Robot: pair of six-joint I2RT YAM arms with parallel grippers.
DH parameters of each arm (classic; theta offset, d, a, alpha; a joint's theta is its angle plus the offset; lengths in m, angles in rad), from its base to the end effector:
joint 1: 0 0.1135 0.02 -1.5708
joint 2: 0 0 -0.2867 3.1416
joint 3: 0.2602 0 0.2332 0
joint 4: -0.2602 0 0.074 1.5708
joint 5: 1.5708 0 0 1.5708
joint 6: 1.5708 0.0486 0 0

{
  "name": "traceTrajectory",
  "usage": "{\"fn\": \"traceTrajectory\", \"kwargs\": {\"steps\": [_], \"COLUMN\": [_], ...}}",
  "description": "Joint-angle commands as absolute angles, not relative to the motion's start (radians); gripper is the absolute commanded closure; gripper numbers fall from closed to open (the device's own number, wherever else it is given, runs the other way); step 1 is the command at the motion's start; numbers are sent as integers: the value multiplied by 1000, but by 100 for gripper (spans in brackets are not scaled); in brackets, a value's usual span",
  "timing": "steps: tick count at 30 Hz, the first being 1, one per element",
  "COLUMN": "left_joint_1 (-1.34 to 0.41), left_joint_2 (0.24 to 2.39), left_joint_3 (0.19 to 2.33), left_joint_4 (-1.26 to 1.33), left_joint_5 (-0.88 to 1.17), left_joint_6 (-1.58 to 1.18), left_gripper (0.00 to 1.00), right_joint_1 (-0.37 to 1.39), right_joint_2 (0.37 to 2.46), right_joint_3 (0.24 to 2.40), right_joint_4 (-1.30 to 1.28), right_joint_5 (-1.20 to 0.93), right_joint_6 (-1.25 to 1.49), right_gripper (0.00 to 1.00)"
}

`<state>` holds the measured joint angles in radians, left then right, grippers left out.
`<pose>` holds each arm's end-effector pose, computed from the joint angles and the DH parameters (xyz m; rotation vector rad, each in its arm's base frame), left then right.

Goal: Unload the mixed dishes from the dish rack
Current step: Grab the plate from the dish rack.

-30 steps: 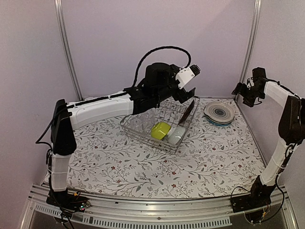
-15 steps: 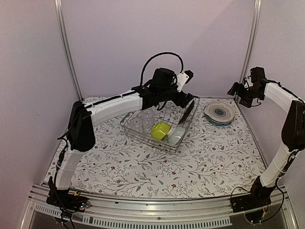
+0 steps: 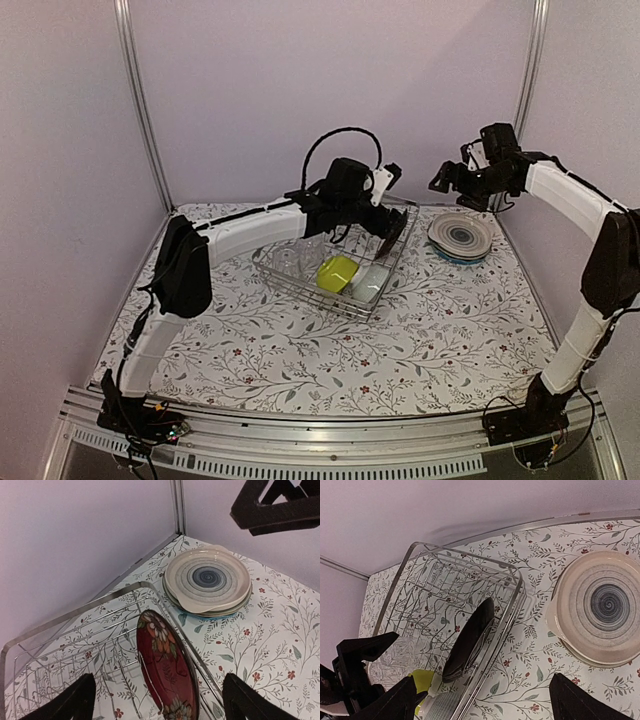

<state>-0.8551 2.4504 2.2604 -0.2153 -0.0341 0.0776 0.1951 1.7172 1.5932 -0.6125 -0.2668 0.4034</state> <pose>0.3859 -0.4413 0.2643 0.8819 1.8021 -0.4696 0.3727 0.0867 0.3476 0.1053 2.3513 0.6082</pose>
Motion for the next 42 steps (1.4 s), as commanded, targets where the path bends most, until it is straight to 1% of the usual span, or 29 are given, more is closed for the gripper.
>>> {"fn": "traceTrajectory", "kwargs": {"steps": [1,8,12,16,19,23,29,33,37,42], "left_joint_1": [-817,-769,-733,-706,-693,-686,-675,-672,-669,-667], "left_joint_2": [2362,2187,2091,2015,1964,1918,1878,1857,1848,1844], "left_joint_3": [2153,1915,1802,1708,1653,1605,1557,1528,1518,1510], "left_joint_4": [-168,-65,-18,65,102,134,163,181,185,194], "left_joint_5": [-56,-132,-136,-141,-142,-158,-181,-188,-190,-191], "left_joint_6": [38,14,-39,-63,-71,-61,-60,-64,-64,-69], "left_gripper": [11,10,10,9,9,9,8,7,7,7], "right_joint_1": [268,353,377,388,398,405,406,406,408,408], "right_joint_2": [1788,1874,1903,1936,1961,1993,2033,2061,2084,2102], "right_joint_3": [1667,1744,1756,1770,1788,1815,1836,1854,1866,1872], "right_joint_4": [-674,-713,-722,-731,-736,-743,-749,-750,-748,-732], "right_joint_5": [-211,-194,-195,-222,-220,-222,-208,-217,-218,-237], "right_joint_6": [417,467,512,546,563,583,607,621,629,649], "right_gripper": [7,7,6,5,7,11,13,19,21,26]}}
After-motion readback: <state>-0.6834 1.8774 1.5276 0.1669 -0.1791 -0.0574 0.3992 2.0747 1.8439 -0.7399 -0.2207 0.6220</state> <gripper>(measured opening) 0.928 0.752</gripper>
